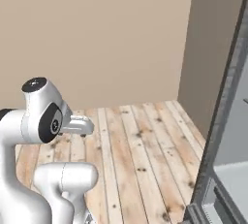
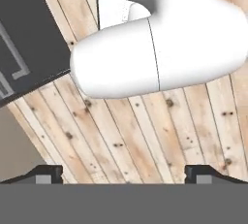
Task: Place two dumplings into each of the tupperware containers and then place the containers in the fridge.
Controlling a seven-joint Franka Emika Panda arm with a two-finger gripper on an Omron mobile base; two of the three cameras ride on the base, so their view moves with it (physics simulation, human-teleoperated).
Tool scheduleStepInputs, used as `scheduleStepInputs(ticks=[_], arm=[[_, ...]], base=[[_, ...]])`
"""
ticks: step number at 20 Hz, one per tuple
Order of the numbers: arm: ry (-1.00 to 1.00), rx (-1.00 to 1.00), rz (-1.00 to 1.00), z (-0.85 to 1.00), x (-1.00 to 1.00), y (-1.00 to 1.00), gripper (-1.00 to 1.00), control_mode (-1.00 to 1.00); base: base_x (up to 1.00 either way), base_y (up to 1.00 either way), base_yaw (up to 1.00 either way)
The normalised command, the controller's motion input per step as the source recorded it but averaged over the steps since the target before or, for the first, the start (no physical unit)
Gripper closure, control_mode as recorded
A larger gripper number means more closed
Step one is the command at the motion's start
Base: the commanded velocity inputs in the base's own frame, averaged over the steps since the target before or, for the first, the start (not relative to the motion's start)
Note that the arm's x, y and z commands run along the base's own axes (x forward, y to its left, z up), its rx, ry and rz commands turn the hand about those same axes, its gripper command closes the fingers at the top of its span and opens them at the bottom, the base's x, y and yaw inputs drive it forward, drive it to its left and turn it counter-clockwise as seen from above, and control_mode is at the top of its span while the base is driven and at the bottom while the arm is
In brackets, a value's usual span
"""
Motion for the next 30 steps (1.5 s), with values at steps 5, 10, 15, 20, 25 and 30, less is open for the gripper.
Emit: scheduleStepInputs(ticks=[5, 10, 15, 20, 25, 30], arm=[[0.00, 0.00, 0.00, 0.00, 0.00, 0.00, -1.00, 1.00], [0.00, 0.00, 0.00, 0.00, 0.00, 0.00, -1.00, 1.00], [0.00, 0.00, 0.00, 0.00, 0.00, 0.00, -1.00, 1.00], [0.00, 0.00, 0.00, 0.00, 0.00, 0.00, -1.00, 1.00], [0.00, 0.00, 0.00, 0.00, 0.00, 0.00, -1.00, 1.00], [0.00, 0.00, 0.00, 0.00, 0.00, 0.00, -1.00, 1.00]], base=[[0.02, 0.31, 0.94], [0.21, 0.06, 0.77], [0.61, -0.14, 0.52], [0.68, -0.52, 0.43], [0.31, -0.12, 0.57], [0.48, -0.16, 0.66]])
